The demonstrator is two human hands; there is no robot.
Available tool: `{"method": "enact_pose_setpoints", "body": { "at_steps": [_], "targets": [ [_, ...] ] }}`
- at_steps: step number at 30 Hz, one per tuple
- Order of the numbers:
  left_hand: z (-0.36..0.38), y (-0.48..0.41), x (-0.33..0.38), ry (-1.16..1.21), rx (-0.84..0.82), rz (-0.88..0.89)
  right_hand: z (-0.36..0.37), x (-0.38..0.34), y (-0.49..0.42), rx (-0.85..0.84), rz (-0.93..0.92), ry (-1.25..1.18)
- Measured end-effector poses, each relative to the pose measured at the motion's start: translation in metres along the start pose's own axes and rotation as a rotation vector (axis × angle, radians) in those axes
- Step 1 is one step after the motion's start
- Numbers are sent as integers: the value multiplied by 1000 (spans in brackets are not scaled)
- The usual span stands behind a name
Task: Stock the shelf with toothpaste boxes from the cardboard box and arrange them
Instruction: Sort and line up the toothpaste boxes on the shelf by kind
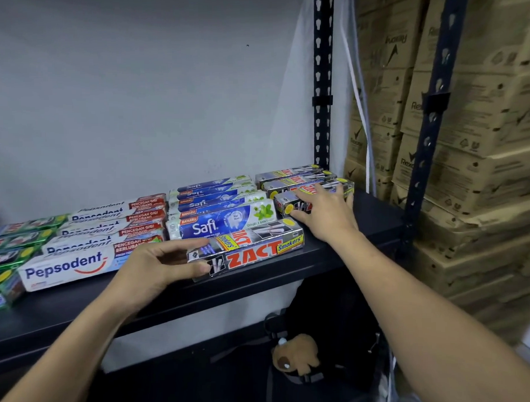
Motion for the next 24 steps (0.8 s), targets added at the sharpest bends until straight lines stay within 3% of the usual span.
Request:
{"method": "enact_pose_setpoints", "body": {
  "at_steps": [9,19,24],
  "targets": [
    [5,-6,4,-8,15,0,5,-3,-2,-50,-25,38],
    [8,-4,6,3,17,10,4,-6,-5,19,-28,180],
    [9,-2,8,-8,17,24,8,-2,-14,-48,-42,94]
  ]
}}
Point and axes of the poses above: each hand's wrist, its own y-axis away from the middle knuckle, its own z-axis out of the palm, x = y × z, the point moved 8 cm from there along -y, towards the middle knuckle, and after that the axes turned 11 degrees about -x, right-handed, at the moved point
